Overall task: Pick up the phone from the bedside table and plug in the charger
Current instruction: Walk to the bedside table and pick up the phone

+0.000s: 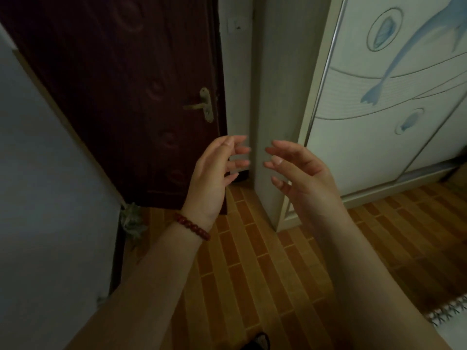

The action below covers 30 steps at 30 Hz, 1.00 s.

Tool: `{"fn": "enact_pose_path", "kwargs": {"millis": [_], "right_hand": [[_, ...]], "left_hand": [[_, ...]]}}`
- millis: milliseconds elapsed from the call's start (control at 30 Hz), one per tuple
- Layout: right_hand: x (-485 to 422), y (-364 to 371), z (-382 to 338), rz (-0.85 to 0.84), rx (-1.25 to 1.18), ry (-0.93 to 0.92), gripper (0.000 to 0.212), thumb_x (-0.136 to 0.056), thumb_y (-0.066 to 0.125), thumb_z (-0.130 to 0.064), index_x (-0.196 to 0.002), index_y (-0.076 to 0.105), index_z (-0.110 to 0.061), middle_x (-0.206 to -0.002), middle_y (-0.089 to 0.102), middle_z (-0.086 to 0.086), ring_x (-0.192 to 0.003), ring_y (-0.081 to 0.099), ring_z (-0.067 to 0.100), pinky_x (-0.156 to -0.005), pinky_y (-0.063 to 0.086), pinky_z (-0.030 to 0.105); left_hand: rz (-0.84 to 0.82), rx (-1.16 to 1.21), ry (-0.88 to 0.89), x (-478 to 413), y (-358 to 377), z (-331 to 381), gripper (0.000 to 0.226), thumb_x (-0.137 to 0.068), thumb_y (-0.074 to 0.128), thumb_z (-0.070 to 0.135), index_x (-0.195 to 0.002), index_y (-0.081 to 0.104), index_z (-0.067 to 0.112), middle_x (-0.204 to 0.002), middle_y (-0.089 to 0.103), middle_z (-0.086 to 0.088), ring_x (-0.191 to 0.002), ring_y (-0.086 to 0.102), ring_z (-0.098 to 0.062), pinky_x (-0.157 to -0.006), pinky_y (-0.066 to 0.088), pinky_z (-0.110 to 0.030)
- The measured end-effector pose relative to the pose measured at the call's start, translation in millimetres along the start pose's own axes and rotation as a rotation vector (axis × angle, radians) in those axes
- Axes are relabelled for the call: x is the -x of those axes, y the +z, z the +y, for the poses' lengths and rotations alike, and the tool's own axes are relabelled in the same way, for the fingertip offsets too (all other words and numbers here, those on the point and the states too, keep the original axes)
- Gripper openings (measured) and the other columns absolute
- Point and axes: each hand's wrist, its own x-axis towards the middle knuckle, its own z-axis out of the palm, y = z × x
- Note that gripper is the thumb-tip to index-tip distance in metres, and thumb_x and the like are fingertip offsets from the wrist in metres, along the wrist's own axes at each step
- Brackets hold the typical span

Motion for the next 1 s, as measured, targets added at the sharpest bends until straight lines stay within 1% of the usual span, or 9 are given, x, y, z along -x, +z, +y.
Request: {"fn": "enact_pose_path", "kwargs": {"millis": [100, 200, 267, 333, 433, 533, 633, 900, 1000], "right_hand": [[-45, -30, -3, 0.065, 0.025, -0.022, 0.019, -0.081, 0.069, -0.023, -0.092, 0.073, -0.037, -0.107, 0.072, -0.01, -0.103, 0.067, 0.012, -0.074, 0.052, 0.021], [-79, -65, -3, 0.152, 0.018, -0.032, 0.019, -0.082, 0.068, -0.018, -0.092, 0.073, -0.034, -0.106, 0.072, -0.006, -0.105, 0.065, 0.017, -0.079, 0.051, 0.026], [-97, -98, -5, 0.226, 0.03, -0.034, 0.02, -0.083, 0.067, -0.015, -0.092, 0.073, -0.032, -0.104, 0.072, -0.006, -0.103, 0.067, 0.015, -0.076, 0.052, 0.023], [-105, -113, -7, 0.234, 0.055, -0.025, 0.019, -0.084, 0.067, -0.016, -0.093, 0.073, -0.032, -0.105, 0.073, -0.006, -0.101, 0.068, 0.013, -0.071, 0.052, 0.02], [-126, -161, -14, 0.322, 0.112, -0.045, 0.017, -0.083, 0.068, -0.023, -0.096, 0.072, -0.033, -0.107, 0.073, -0.01, -0.101, 0.068, 0.01, -0.069, 0.053, 0.017], [-145, -206, -17, 0.418, 0.153, -0.058, 0.019, -0.08, 0.07, -0.03, -0.099, 0.071, -0.032, -0.109, 0.072, -0.011, -0.103, 0.068, 0.011, -0.071, 0.053, 0.019], [-170, -252, -19, 0.508, 0.171, -0.073, 0.018, -0.081, 0.069, -0.029, -0.099, 0.071, -0.031, -0.11, 0.072, -0.01, -0.103, 0.068, 0.011, -0.073, 0.053, 0.021], [-263, -376, -40, 0.778, 0.231, -0.099, 0.017, -0.084, 0.068, -0.019, -0.096, 0.071, -0.031, -0.105, 0.072, -0.008, -0.1, 0.069, 0.011, -0.087, 0.054, 0.033], [-287, -420, -49, 0.849, 0.227, -0.117, 0.018, -0.084, 0.067, -0.019, -0.094, 0.072, -0.033, -0.107, 0.072, -0.005, -0.102, 0.068, 0.014, -0.091, 0.053, 0.037]], "left_hand": [[-0.045, 0.03, 0.008, -55, 32, -4, 0.028, -0.093, 0.036, 0.038, -0.095, 0.064, 0.036, -0.098, 0.066, 0.009, -0.088, 0.065, -0.007, -0.094, 0.045, -0.037], [-0.119, 0.054, 0.012, -101, 68, -10, 0.028, -0.086, 0.039, 0.044, -0.091, 0.065, 0.036, -0.095, 0.066, 0.01, -0.082, 0.065, -0.003, -0.09, 0.046, -0.033], [-0.192, 0.079, -0.003, -133, 103, -16, 0.029, -0.085, 0.039, 0.044, -0.092, 0.065, 0.034, -0.092, 0.066, 0.01, -0.081, 0.064, -0.004, -0.092, 0.045, -0.036], [-0.218, 0.096, 0.005, -147, 119, -21, 0.03, -0.085, 0.039, 0.044, -0.091, 0.066, 0.033, -0.088, 0.067, 0.013, -0.079, 0.064, -0.004, -0.091, 0.045, -0.036], [-0.322, 0.112, 0.01, -186, 173, -32, 0.031, -0.084, 0.039, 0.047, -0.089, 0.067, 0.037, -0.088, 0.068, 0.015, -0.083, 0.066, -0.006, -0.09, 0.047, -0.036], [-0.426, 0.099, 0.008, -220, 223, -41, 0.03, -0.084, 0.038, 0.049, -0.089, 0.066, 0.039, -0.092, 0.069, 0.014, -0.087, 0.066, -0.007, -0.088, 0.048, -0.035], [-0.521, 0.138, 0.015, -257, 274, -51, 0.028, -0.084, 0.04, 0.048, -0.087, 0.067, 0.04, -0.092, 0.068, 0.013, -0.086, 0.066, -0.007, -0.084, 0.046, -0.032], [-0.732, 0.141, 0.039, -372, 422, -66, 0.028, -0.089, 0.035, 0.045, -0.095, 0.062, 0.038, -0.099, 0.066, 0.011, -0.093, 0.066, -0.009, -0.09, 0.05, -0.034], [-0.813, 0.138, 0.055, -406, 477, -69, 0.026, -0.095, 0.033, 0.039, -0.097, 0.059, 0.036, -0.101, 0.064, 0.009, -0.096, 0.064, -0.012, -0.087, 0.051, -0.031]]}}
